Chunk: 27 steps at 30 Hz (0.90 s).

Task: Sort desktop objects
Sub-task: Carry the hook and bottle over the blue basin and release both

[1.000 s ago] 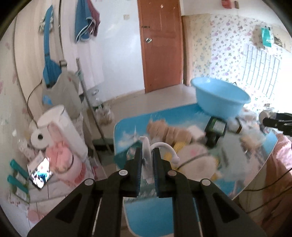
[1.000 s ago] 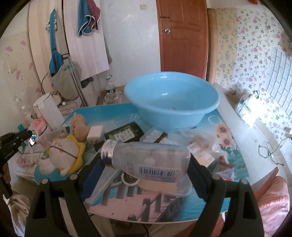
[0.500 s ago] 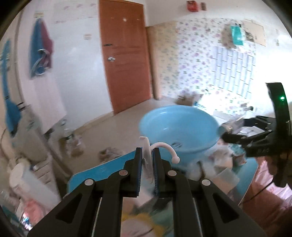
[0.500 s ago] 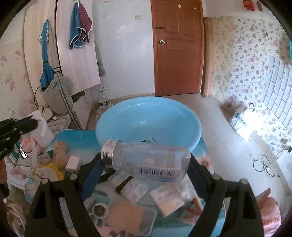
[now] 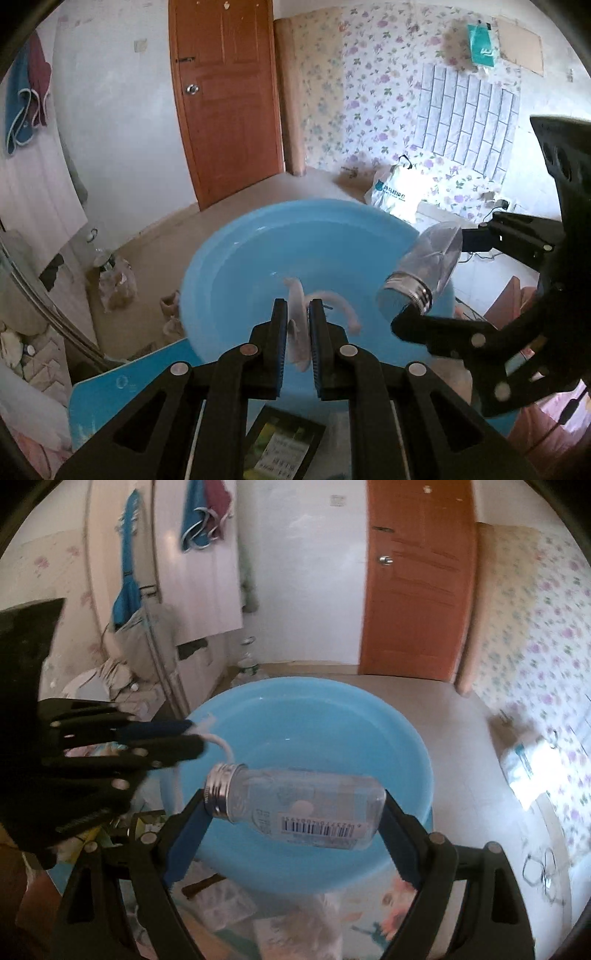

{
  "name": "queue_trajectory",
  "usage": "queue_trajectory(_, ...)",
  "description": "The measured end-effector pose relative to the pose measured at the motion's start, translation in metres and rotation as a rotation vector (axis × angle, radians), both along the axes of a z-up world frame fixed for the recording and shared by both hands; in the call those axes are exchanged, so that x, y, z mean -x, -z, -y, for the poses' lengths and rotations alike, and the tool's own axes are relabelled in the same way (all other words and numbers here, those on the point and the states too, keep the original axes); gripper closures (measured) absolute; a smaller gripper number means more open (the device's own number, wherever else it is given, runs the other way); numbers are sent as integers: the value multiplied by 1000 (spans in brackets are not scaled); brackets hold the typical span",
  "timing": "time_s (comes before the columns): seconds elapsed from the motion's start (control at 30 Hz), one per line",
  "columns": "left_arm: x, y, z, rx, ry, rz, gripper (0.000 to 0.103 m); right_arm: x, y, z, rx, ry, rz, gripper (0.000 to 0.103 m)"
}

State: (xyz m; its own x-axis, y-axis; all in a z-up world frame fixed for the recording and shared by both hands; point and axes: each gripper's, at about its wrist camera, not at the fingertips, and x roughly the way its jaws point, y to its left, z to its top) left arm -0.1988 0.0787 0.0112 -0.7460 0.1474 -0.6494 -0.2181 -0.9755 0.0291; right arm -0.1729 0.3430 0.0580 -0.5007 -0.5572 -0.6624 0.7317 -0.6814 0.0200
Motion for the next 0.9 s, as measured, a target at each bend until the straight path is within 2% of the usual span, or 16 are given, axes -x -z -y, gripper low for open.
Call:
queue_trajectory(0.03,2,3,-2,-3,1,4,90,4,2,0,-7,-12,7,15)
queue_trajectory(0.07,4,8,-3,-7,5,8,83,7,5,1,-16,-20,16,15)
queue_trajectory(0.1,7,13,-3,-10,6,24,71,11,9,1,-29,-28,30,15)
queue_trajectory(0.17,11,17,-7,-3,-1,41,59,12,12,-3,-42,-27,40,15)
queue_trajectory(0.23,8,16,-15,17,8,30,50,12,11,-13,-28,-14,29,15)
queue_trajectory(0.3,-2,11,-20,37,2,-3,31,10,12,-23,-15,12,28,15)
queue_trajectory(0.43,-27,7,-10,55,-88,-63,15,0,20,-29,23,25,42,14)
queue_trajectory(0.5,-40,6,-5,60,-101,-72,1,-4,24,-26,25,31,40,12)
queue_trajectory(0.6,-63,6,0,90,-97,-82,0,-16,20,-22,43,50,-11,3)
queue_trajectory(0.67,-79,6,3,119,-100,-98,0,-21,18,-21,50,88,-41,1)
queue_trajectory(0.73,-93,7,10,100,-102,-112,0,-26,14,-25,84,137,-64,0)
queue_trajectory(0.83,-115,7,24,54,-112,-145,0,-39,7,-41,235,198,-74,0)
queue_trajectory(0.9,-123,5,31,34,-91,-137,0,-50,5,-52,356,207,-80,0)
